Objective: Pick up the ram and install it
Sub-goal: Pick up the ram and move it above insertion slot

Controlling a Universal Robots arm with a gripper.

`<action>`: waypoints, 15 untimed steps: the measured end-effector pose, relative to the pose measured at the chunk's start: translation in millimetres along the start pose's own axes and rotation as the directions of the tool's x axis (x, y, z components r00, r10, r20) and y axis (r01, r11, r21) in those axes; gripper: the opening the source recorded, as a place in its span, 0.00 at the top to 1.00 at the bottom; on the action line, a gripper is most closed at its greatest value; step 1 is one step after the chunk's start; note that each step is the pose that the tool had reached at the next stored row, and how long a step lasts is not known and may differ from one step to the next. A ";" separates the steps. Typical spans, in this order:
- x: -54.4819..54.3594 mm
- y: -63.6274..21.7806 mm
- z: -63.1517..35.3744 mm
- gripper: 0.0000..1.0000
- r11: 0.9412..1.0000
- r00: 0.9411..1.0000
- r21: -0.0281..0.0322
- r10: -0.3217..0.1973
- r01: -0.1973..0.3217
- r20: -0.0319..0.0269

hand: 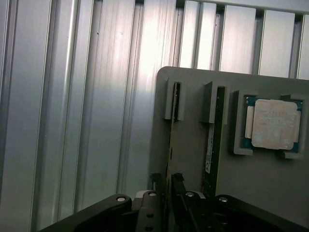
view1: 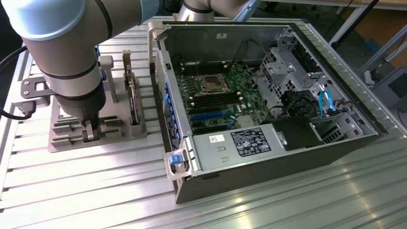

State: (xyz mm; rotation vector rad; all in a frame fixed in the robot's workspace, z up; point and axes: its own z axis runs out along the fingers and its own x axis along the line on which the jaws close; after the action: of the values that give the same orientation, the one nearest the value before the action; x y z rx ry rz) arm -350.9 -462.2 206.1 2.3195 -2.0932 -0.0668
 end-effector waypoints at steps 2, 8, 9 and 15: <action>0.0 0.0 0.0 0.79 1.000 1.000 0.000 0.000 0.000 0.000; 0.0 0.0 0.0 0.80 1.000 1.000 0.000 0.000 0.000 0.000; 0.0 0.0 0.0 0.80 1.000 1.000 0.000 0.000 0.000 0.000; 0.0 0.0 0.0 0.87 1.000 1.000 0.000 0.000 0.000 0.000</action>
State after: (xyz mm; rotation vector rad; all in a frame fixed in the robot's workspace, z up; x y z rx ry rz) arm -350.9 -462.2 206.1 2.3195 -2.0932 -0.0669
